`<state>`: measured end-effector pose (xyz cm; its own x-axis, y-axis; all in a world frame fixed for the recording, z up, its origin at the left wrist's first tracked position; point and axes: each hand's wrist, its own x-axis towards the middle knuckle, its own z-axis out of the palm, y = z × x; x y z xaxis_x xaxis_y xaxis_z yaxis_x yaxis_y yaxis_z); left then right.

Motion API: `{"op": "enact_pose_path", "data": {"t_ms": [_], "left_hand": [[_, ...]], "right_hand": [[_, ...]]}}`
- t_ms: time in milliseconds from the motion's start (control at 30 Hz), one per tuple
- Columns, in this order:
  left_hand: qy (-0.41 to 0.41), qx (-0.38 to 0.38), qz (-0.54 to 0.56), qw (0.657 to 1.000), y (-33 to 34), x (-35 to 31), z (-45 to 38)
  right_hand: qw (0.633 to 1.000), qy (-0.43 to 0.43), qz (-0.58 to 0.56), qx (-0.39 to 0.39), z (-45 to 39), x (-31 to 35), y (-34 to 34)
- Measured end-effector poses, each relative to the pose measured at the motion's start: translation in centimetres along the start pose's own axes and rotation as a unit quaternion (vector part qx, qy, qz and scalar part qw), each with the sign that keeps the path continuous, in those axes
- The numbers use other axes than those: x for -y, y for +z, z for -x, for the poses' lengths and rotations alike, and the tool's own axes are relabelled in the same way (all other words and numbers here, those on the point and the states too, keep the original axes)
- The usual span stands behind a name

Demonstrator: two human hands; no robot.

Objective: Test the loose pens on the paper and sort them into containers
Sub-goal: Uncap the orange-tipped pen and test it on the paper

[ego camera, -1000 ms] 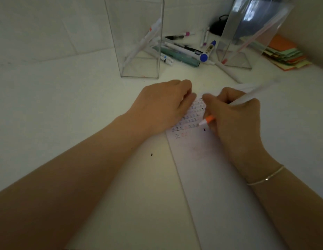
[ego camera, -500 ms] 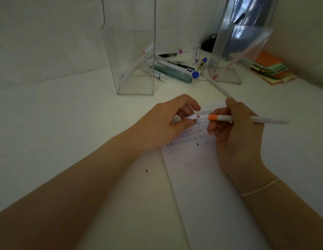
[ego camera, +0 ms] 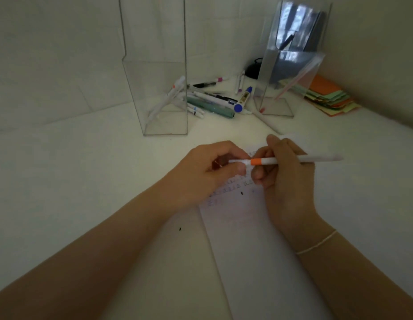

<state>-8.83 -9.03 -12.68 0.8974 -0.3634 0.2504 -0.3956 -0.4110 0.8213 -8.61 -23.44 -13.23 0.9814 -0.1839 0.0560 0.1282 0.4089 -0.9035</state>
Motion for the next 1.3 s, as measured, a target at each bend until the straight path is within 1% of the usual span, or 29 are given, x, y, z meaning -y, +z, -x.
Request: {"op": "enact_pose_path", "data": {"t_ms": [67,133,167,200,267,333,400,533,633,700,733,767,800,833,867,900,933,967,1000,1067,1100,1133,1233,1300], "left_hand": [[-0.046,-0.01,0.105,0.993,0.8,-1.2,0.0],[-0.111,-0.038,0.223,0.968,1.9,-3.1,-0.4],[-0.134,-0.056,0.261,0.955,2.4,-4.1,-0.7],[-0.144,-0.071,0.278,0.947,2.9,-5.0,-1.1],[-0.139,-0.074,0.293,0.943,4.1,-6.9,-2.0],[-0.132,-0.057,0.303,0.942,5.8,-8.7,-2.8],[-0.136,-0.03,0.302,0.943,8.3,-10.3,-3.1],[-0.145,0.058,0.316,0.936,14.7,-13.6,-2.9],[-0.134,0.119,0.336,0.925,18.8,-16.0,-2.9],[-0.104,0.148,0.325,0.928,20.8,-16.9,-3.3],[-0.064,0.154,0.303,0.938,21.6,-17.1,-3.7],[-0.01,0.154,0.251,0.956,22.4,-17.2,-4.3],[0.047,0.151,0.175,0.972,23.2,-16.8,-5.0],[0.097,0.141,0.081,0.982,24.0,-16.2,-5.7],[0.137,0.124,-0.016,0.983,24.7,-15.4,-6.5],[0.167,0.116,-0.1,0.974,25.2,-14.4,-7.0],[0.187,0.127,-0.168,0.959,25.6,-13.5,-7.2],[0.196,0.152,-0.222,0.943,25.8,-12.8,-7.1],[0.196,0.181,-0.258,0.929,26.1,-12.0,-6.9],[0.192,0.209,-0.284,0.916,26.4,-11.2,-6.5],[0.189,0.209,-0.286,0.916,26.5,-11.1,-6.4],[0.186,0.209,-0.288,0.916,26.6,-11.1,-6.5],[0.182,0.208,-0.285,0.918,26.7,-11.3,-6.5],[0.186,0.205,-0.285,0.918,26.7,-11.2,-6.4]], "right_hand": [[1.0,-0.012,-0.005,-0.001,0.2,0.4,0.5],[0.999,-0.046,0.012,-0.008,0.7,1.2,1.2],[0.997,-0.075,0.022,-0.011,1.0,1.7,1.5],[0.993,-0.111,0.03,-0.013,1.4,2.3,1.6],[0.982,-0.181,0.045,-0.021,2.0,3.7,1.1],[0.97,-0.229,0.069,-0.038,2.3,5.3,-0.5],[0.963,-0.242,0.093,-0.07,2.7,6.9,-3.1],[0.944,-0.265,0.134,-0.147,4.8,9.7,-9.8],[0.922,-0.296,0.176,-0.177,6.6,11.6,-14.0],[0.918,-0.3,0.191,-0.176,7.6,12.8,-16.4],[0.917,-0.299,0.195,-0.18,7.9,13.2,-17.6],[0.914,-0.3,0.19,-0.195,8.2,13.6,-18.8],[0.91,-0.301,0.173,-0.227,8.5,14.0,-20.2],[0.901,-0.303,0.147,-0.274,8.8,14.2,-21.7],[0.888,-0.299,0.121,-0.328,9.0,14.3,-23.4],[0.874,-0.281,0.111,-0.38,9.3,14.0,-25.3],[0.863,-0.244,0.127,-0.423,9.5,13.2,-27.5],[0.859,-0.184,0.167,-0.448,9.7,11.9,-29.8],[0.862,-0.103,0.214,-0.449,10.0,10.3,-31.9],[0.873,0.074,0.272,-0.398,10.3,6.4,-35.3],[0.873,0.142,0.276,-0.376,10.4,4.7,-36.5],[0.869,0.19,0.281,-0.36,10.5,3.2,-37.3],[0.841,0.257,0.366,-0.303,10.0,0.3,-38.6],[0.829,0.29,0.396,-0.267,9.4,-0.2,-38.9]]}}
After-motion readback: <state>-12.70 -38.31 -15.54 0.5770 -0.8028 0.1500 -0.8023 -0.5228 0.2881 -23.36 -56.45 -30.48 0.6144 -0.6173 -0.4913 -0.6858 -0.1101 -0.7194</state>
